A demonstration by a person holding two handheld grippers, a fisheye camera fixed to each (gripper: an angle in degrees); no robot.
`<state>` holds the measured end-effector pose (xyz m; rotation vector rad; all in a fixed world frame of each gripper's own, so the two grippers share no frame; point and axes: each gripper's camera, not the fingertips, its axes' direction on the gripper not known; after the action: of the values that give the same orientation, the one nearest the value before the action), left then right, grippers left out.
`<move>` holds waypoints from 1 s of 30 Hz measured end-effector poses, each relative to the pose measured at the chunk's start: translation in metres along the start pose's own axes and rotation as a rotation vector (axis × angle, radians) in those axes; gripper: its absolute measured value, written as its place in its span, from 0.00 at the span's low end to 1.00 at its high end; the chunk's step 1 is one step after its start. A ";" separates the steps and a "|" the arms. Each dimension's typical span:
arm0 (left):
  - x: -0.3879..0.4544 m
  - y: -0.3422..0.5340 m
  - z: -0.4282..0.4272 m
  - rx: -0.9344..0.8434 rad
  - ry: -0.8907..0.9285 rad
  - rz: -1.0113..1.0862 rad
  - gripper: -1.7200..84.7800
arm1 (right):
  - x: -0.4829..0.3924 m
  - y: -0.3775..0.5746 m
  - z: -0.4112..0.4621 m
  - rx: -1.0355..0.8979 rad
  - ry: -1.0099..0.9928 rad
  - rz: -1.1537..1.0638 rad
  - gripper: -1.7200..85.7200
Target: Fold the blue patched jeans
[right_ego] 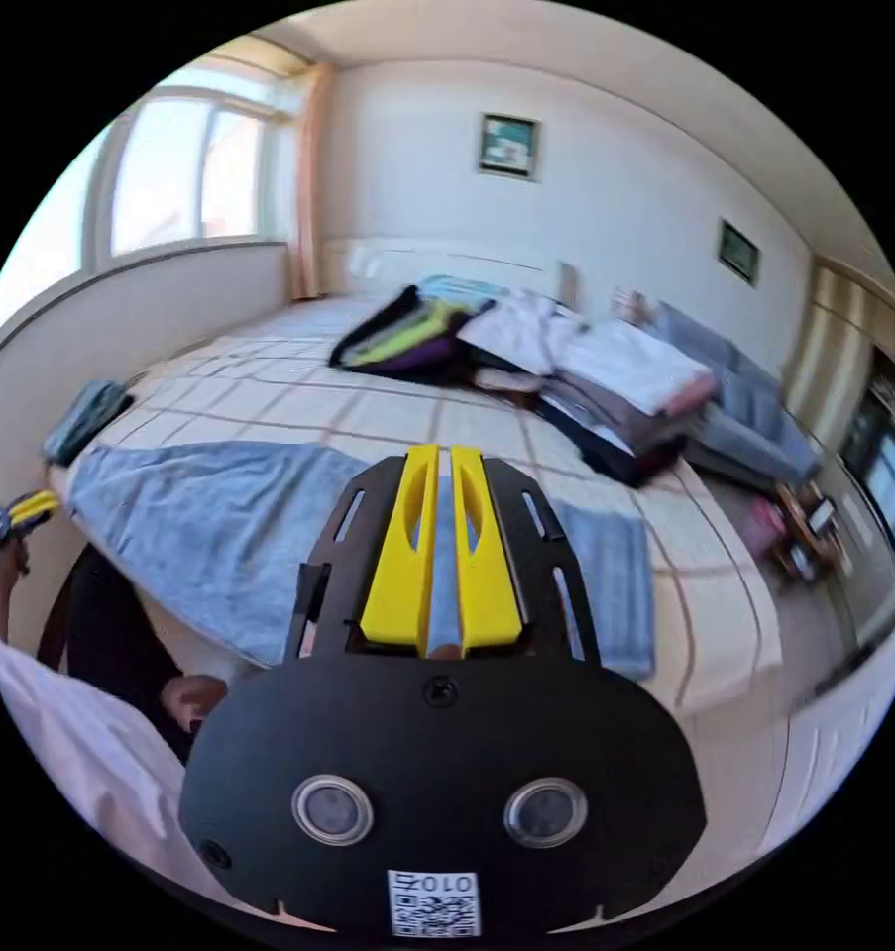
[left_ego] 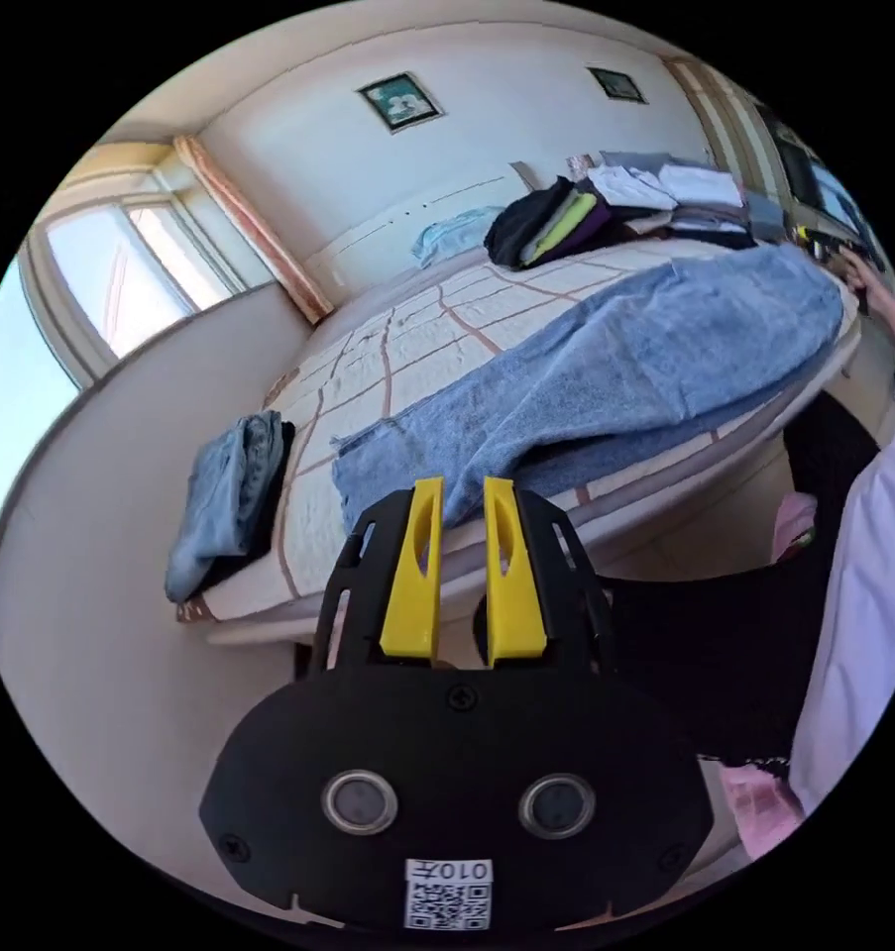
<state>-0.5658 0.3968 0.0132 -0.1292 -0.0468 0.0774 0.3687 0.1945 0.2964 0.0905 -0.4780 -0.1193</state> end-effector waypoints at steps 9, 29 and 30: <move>-0.144 0.082 0.056 0.126 0.503 -0.814 0.14 | -0.323 -0.155 0.173 -0.146 -0.698 -0.829 0.11; -0.233 0.092 0.086 0.144 0.548 -0.954 0.08 | -0.583 -0.153 0.364 -0.482 -0.827 -1.193 0.06; -0.234 0.088 0.082 0.155 0.545 -0.936 0.06 | -0.582 -0.155 0.361 -0.465 -0.824 -1.197 0.06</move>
<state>-0.8092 0.4750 0.0733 0.0388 0.4430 -0.8875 -0.3263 0.0989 0.3344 -0.1525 -1.1540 -1.4768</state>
